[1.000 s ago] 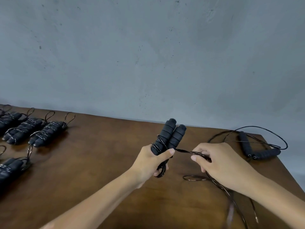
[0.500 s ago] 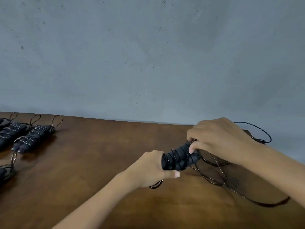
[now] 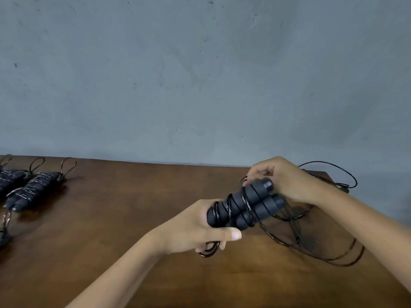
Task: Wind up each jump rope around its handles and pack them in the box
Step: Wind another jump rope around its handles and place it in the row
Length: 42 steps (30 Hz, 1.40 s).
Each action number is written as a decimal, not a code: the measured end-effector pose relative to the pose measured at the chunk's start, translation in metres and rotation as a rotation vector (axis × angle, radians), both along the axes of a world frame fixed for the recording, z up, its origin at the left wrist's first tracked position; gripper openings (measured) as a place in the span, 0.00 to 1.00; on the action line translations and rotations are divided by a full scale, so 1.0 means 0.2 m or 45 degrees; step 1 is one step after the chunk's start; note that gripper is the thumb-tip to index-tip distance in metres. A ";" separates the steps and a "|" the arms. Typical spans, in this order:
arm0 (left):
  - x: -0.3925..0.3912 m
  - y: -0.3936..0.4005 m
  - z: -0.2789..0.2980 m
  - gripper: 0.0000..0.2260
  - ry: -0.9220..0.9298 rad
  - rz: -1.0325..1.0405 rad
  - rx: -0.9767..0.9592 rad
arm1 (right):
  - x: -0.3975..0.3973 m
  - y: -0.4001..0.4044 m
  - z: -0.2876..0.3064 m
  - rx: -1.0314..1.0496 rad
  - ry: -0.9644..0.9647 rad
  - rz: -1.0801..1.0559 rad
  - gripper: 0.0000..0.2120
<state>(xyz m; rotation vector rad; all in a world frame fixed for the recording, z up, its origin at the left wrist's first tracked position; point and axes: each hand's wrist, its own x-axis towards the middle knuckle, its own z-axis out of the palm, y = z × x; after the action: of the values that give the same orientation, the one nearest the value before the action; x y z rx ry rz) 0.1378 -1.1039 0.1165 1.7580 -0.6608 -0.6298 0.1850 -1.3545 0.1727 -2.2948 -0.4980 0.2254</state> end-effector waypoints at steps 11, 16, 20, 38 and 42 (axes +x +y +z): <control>0.00 0.01 -0.13 0.13 0.216 0.388 -0.309 | -0.13 0.01 -0.29 -0.161 -0.123 -0.054 0.24; 0.03 0.03 -0.17 0.15 0.325 0.634 -0.310 | -0.20 -0.01 -0.26 -0.262 -0.143 -0.068 0.19; 0.04 0.04 -0.19 0.16 0.325 0.729 -0.262 | -0.25 -0.03 -0.22 -0.369 -0.182 -0.099 0.15; 0.03 -0.04 -0.14 0.12 -0.167 0.491 0.371 | -0.28 0.09 0.10 -0.695 -0.415 -0.110 0.13; 0.03 -0.03 -0.13 0.12 -0.308 0.418 0.473 | -0.21 0.10 0.11 -0.461 -0.317 -0.145 0.09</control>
<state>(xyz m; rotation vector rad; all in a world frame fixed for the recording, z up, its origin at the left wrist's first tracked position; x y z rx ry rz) 0.1431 -1.1105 0.0914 2.2543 -0.4163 -0.3274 0.1426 -1.3340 0.1945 -2.7149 -0.4791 -0.0321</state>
